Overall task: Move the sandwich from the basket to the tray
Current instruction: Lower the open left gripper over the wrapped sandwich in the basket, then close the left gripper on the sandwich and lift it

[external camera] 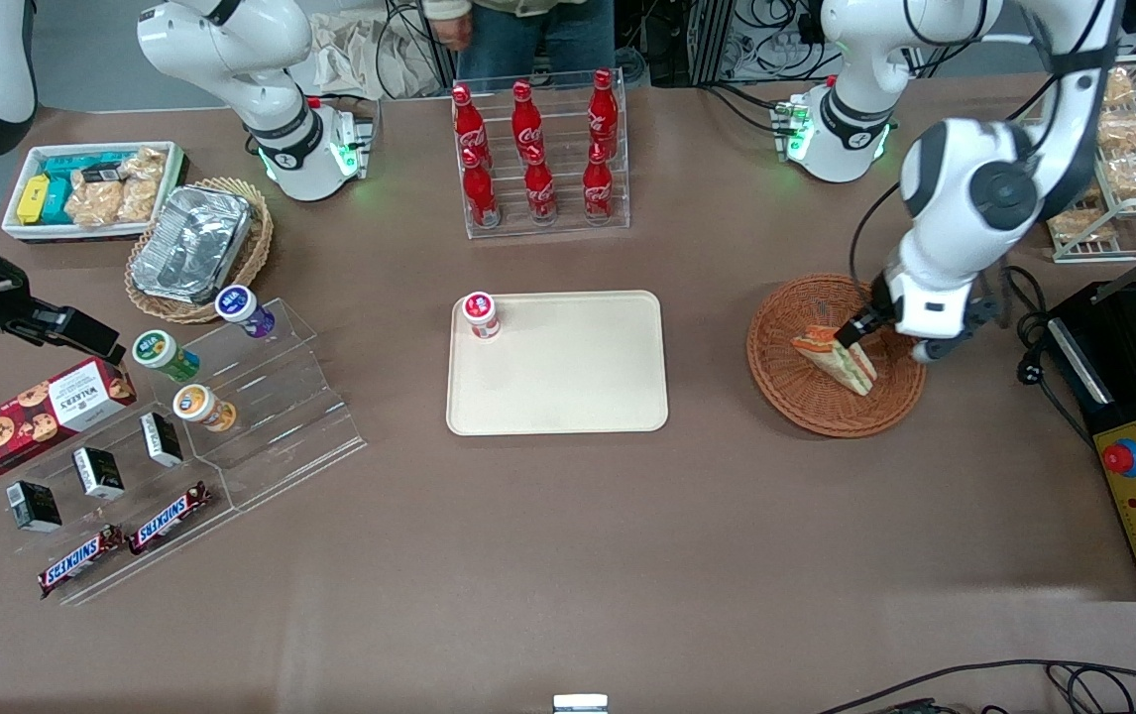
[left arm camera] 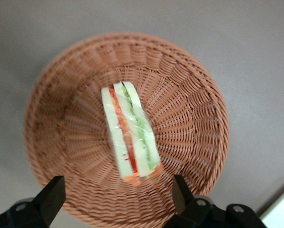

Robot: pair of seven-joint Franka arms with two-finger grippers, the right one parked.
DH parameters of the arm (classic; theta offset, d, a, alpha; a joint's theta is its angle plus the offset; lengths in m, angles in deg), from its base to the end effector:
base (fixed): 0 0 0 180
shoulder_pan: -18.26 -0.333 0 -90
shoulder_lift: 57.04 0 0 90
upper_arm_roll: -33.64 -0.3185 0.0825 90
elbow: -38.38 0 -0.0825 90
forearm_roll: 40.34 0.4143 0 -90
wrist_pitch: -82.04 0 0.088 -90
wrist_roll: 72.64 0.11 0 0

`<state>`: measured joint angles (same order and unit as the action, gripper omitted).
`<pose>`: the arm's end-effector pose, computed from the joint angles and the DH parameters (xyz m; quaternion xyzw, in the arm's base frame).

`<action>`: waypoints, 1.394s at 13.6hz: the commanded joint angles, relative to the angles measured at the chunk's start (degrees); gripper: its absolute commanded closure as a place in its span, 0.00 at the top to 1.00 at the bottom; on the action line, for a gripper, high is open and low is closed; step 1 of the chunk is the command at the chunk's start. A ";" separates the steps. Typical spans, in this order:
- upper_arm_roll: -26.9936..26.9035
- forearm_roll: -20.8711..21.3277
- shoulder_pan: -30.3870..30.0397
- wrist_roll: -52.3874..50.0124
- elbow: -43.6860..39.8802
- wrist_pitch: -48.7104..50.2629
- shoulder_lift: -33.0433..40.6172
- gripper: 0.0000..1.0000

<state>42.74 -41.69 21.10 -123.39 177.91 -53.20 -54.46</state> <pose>0.4851 -0.1026 0.2956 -0.9402 -0.3403 0.0154 0.0040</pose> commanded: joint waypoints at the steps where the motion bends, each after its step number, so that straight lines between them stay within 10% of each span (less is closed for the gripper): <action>1: -0.13 0.56 0.86 -5.68 -0.22 -3.19 -2.57 1.00; 7: -0.22 2.57 0.86 -5.77 6.19 -13.63 -4.59 0.94; 13: -0.31 2.76 0.68 -5.24 4.44 -12.60 -3.90 0.00; 19: -0.22 5.22 0.24 0.55 -20.39 25.32 -5.91 0.00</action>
<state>42.59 -37.64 21.63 -125.70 167.75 -39.44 -58.73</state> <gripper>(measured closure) 0.736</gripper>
